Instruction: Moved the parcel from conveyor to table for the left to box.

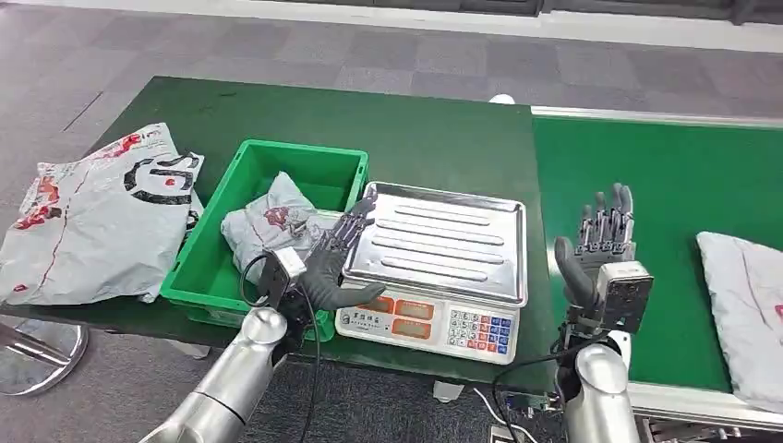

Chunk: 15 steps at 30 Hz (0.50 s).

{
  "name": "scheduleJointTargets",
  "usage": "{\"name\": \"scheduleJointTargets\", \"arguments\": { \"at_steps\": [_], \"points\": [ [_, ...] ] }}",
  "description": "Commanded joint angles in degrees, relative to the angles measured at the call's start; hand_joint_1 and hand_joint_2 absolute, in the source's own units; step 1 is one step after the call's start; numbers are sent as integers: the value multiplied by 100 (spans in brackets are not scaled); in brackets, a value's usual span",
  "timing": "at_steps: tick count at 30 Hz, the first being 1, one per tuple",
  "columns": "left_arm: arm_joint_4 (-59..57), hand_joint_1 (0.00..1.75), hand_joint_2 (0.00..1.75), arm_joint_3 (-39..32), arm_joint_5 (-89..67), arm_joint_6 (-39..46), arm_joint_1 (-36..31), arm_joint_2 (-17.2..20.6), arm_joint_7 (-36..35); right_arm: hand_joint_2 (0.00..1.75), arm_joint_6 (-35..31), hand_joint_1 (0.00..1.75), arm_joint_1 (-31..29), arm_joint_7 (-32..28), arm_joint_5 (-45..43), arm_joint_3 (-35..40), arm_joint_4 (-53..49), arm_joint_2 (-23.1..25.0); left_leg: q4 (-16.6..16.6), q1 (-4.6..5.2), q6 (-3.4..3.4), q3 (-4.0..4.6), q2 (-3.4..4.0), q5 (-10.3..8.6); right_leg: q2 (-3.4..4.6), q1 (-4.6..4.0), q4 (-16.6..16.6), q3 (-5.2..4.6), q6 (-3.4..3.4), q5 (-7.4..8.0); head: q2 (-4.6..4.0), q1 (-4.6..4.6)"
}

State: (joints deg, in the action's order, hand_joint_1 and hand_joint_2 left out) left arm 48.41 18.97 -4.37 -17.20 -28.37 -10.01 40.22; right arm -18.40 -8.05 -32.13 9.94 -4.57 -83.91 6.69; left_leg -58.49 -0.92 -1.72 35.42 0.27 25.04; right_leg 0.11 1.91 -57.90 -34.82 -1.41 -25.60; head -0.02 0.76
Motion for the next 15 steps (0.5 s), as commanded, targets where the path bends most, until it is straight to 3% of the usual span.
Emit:
{"name": "scheduleJointTargets", "arguments": {
  "at_steps": [1, 8, 15],
  "points": [
    [-319, 0, 175, 6, -32, 20, -204, 42, -22, 175, -80, 0, -133, 62, 61, -145, 110, -52, 4, -3, 8, -9, -4, 1, -4, -6, 7, 12, 13, -1, 0, 0],
    [-252, 0, 175, 38, -33, 1, -138, 81, -22, 175, -548, 0, -343, 471, 567, -589, 582, -367, 8, -1, 10, -15, -4, 0, -5, -5, 11, 17, 13, 0, 0, 0],
    [-470, 0, 175, 123, -88, 94, -293, 34, -22, 175, -1234, 0, -1312, 971, 1691, -1477, 2017, -1013, 2, 1, 13, -10, -5, 0, -4, -2, 11, 16, 9, 4, 0, 0]
  ]
}}
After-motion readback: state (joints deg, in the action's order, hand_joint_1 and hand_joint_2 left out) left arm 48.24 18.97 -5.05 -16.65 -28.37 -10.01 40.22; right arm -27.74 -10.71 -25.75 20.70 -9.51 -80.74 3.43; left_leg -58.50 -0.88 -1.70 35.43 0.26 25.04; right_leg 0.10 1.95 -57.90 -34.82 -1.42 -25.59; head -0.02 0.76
